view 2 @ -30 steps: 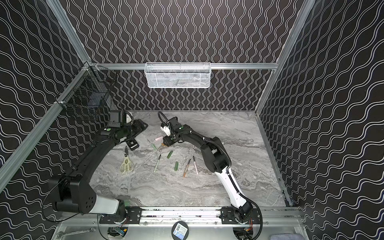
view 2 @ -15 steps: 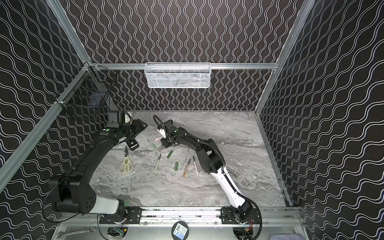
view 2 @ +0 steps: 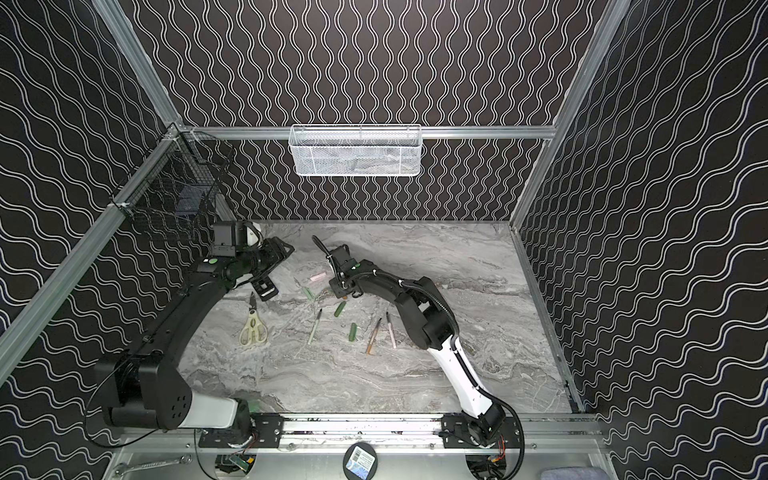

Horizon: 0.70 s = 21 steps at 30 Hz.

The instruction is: Insert the pens into the pen caps

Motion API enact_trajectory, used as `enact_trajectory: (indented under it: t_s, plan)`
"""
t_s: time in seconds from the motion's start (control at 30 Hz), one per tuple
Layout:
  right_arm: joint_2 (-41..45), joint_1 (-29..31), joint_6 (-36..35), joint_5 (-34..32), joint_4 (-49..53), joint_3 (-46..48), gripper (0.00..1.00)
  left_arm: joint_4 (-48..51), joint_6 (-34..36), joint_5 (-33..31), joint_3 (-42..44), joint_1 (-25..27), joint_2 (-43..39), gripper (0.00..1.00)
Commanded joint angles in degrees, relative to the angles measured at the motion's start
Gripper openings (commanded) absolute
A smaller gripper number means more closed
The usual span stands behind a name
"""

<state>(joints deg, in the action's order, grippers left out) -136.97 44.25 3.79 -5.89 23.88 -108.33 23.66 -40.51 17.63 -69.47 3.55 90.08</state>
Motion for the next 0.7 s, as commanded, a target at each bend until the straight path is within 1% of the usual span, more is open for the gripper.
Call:
enact_trajectory:
  t_s: [0.0,0.07,0.13,0.3,0.37,0.5,0.67]
  plan:
    - [2.1,0.0,2.4,-3.2,-0.1,2.5,0.26,-2.1,-0.4,0.5,0.1,-0.2,-0.2,0.65]
    - [3.4,-0.3,3.1,-5.2,-0.4,4.1,0.25,-2.5,-0.4,0.9,0.2,-0.2,-0.3,0.65]
    - [5.0,-1.0,3.9,-5.7,-1.2,6.0,0.25,-3.1,-0.3,1.3,0.6,-0.2,-0.4,0.65]
    - [8.6,-2.9,6.2,-5.0,-1.5,11.0,0.25,-4.9,-0.4,2.9,1.4,-0.2,-0.8,0.65]
    - [10.4,-3.3,7.3,-4.4,-2.2,14.3,0.25,-5.7,-0.5,3.4,1.8,-0.2,-1.0,0.65]
    - [13.5,-3.4,8.8,-1.5,-4.7,20.2,0.25,-7.3,-0.9,4.5,2.7,0.2,-1.4,0.65]
    - [14.8,-3.4,9.5,-1.8,-3.7,21.2,0.26,-6.5,0.2,4.1,2.1,1.8,-1.0,0.65]
